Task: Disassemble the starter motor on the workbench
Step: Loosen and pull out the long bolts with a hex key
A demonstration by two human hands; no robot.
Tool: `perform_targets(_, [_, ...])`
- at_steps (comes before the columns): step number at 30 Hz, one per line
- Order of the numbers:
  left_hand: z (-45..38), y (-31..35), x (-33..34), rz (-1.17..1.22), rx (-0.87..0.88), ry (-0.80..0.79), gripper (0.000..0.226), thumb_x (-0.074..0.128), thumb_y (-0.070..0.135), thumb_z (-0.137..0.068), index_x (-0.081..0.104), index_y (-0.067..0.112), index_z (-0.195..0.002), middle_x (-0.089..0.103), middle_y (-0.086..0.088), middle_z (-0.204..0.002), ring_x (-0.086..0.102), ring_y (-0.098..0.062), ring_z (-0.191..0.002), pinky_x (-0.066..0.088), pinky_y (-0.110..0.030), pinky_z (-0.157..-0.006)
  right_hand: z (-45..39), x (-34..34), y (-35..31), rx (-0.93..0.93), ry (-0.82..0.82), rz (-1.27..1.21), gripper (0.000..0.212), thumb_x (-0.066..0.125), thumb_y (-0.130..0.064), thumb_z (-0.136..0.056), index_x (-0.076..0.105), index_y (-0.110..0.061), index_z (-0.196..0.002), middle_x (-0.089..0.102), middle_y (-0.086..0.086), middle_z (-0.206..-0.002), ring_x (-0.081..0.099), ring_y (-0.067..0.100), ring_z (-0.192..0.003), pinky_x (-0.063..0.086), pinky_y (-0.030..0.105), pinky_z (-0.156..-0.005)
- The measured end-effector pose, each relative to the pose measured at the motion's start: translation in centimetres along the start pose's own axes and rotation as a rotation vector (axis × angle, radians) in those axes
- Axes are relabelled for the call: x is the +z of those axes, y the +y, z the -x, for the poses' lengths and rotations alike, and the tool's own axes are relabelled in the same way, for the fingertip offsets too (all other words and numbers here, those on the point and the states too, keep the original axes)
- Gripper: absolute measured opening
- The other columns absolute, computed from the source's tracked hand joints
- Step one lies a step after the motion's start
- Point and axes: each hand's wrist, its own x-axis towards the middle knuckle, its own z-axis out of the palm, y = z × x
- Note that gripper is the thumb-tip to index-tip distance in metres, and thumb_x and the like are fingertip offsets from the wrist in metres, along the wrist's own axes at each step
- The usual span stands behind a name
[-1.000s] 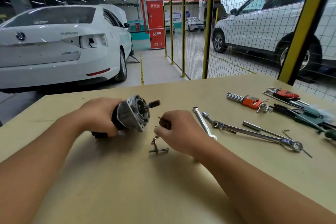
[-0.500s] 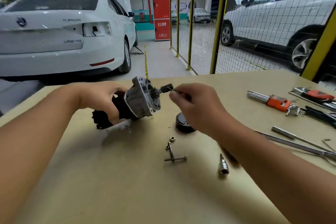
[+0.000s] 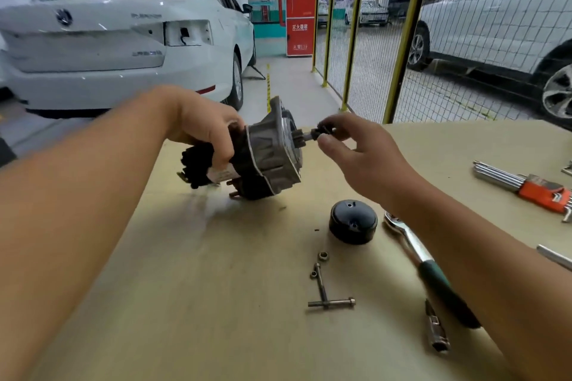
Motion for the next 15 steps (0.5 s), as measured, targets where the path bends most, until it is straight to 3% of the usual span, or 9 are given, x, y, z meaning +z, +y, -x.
perform_targets(4, [-1.0, 0.2, 1.1, -0.179, 0.098, 0.115, 0.058, 0.077, 0.005, -0.052, 0.065, 0.02, -0.107, 0.072, -0.01, -0.086, 0.072, -0.023, -0.069, 0.056, -0.033, -0.056, -0.4, 0.2, 0.7, 0.031, 0.02, 0.058, 0.011, 0.06, -0.03, -0.101, 0.069, -0.023, -0.102, 0.067, -0.009, -0.086, 0.057, 0.004, -0.078, 0.041, 0.024, -0.063])
perform_targets(9, [-2.1, 0.9, 2.5, -0.298, 0.189, 0.307, 0.063, 0.094, 0.021, -0.055, 0.062, 0.032, -0.108, 0.068, 0.008, -0.096, 0.068, -0.012, -0.088, 0.058, -0.037, -0.07, -0.2, 0.0, 2.1, 0.11, 0.007, 0.096, 0.015, 0.058, -0.029, -0.102, 0.067, -0.02, -0.094, 0.069, -0.002, -0.082, 0.06, 0.012, -0.079, 0.04, 0.026, -0.06])
perform_targets(13, [-2.1, 1.5, 3.1, -0.311, 0.224, 0.358, 0.071, 0.092, 0.063, -0.042, 0.061, 0.036, -0.1, 0.066, 0.017, -0.094, 0.063, -0.001, -0.085, 0.047, -0.029, -0.068, 0.1, -0.1, 2.6, 0.127, -0.028, 0.145, 0.016, 0.056, -0.031, -0.103, 0.062, -0.024, -0.09, 0.068, 0.0, -0.082, 0.061, 0.018, -0.08, 0.043, 0.026, -0.064])
perform_targets(15, [-2.1, 1.7, 3.8, -0.347, 0.213, 0.421, 0.08, 0.073, 0.09, -0.044, 0.06, 0.043, -0.107, 0.066, 0.021, -0.094, 0.061, 0.001, -0.088, 0.045, -0.03, -0.07, 0.1, -0.1, 2.6, 0.124, -0.026, 0.159, 0.017, 0.055, -0.031, -0.103, 0.061, -0.024, -0.089, 0.067, 0.002, -0.083, 0.062, 0.02, -0.079, 0.045, 0.028, -0.068])
